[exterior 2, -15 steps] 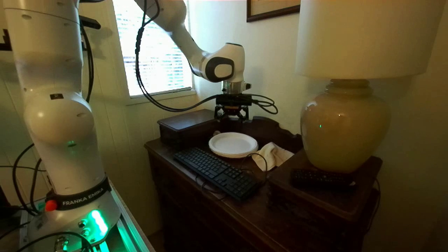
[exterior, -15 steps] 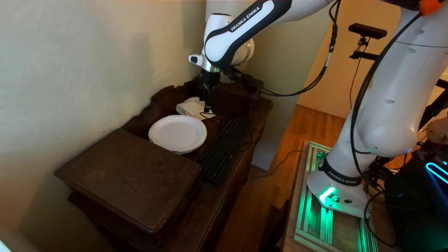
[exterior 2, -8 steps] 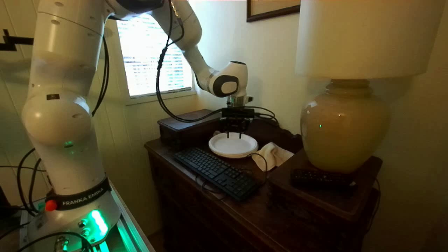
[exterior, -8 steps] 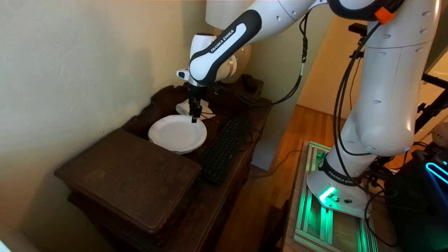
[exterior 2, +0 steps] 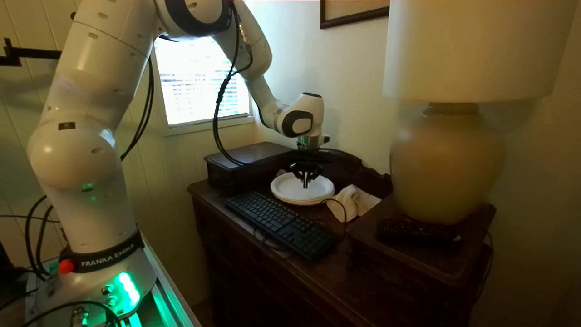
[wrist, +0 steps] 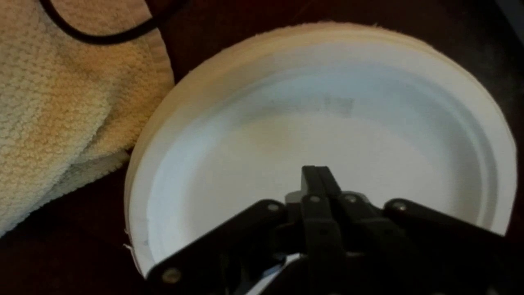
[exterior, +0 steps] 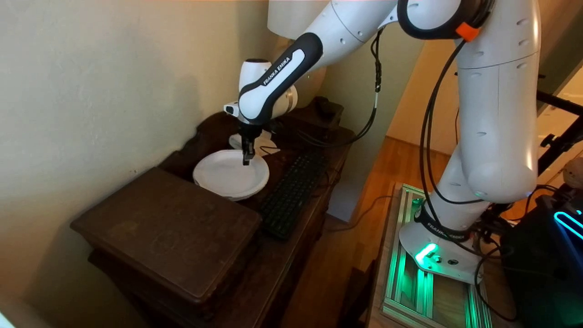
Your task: Push the white plates to the right.
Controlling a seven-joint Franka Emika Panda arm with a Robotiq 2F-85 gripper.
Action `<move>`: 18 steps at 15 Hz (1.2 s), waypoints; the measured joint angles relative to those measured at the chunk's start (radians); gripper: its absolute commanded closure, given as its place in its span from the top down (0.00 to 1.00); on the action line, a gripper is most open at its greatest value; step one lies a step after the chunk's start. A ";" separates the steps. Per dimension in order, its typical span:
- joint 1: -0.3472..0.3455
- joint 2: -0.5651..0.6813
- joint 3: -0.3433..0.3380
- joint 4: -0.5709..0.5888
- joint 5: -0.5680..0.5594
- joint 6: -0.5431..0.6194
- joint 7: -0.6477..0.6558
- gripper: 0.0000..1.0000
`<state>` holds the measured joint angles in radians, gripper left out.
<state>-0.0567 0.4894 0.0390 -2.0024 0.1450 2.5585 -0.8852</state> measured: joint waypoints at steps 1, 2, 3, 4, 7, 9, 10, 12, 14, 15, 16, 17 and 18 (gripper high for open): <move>-0.004 0.008 -0.001 0.001 -0.013 0.000 0.014 0.02; -0.009 0.015 -0.003 0.001 -0.029 0.000 0.030 0.03; -0.014 0.020 -0.005 0.001 -0.041 0.000 0.042 0.02; -0.020 0.026 -0.007 0.002 -0.053 0.000 0.052 0.03; -0.038 0.039 -0.013 0.001 -0.086 0.000 0.080 0.02; -0.047 0.044 -0.015 0.001 -0.106 0.000 0.094 0.02; -0.050 0.046 -0.016 0.001 -0.117 0.000 0.100 0.02; -0.054 0.046 -0.019 0.001 -0.141 -0.002 0.110 0.02; -0.058 0.046 -0.024 0.001 -0.158 -0.003 0.116 0.02; -0.059 0.046 -0.027 0.001 -0.167 -0.003 0.118 0.02; -0.059 0.046 -0.031 0.001 -0.176 -0.003 0.120 0.02; -0.060 0.046 -0.036 0.001 -0.187 -0.003 0.124 0.02; -0.060 0.046 -0.040 0.001 -0.196 -0.003 0.128 0.03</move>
<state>-0.1163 0.5355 -0.0010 -2.0012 -0.0509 2.5554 -0.7567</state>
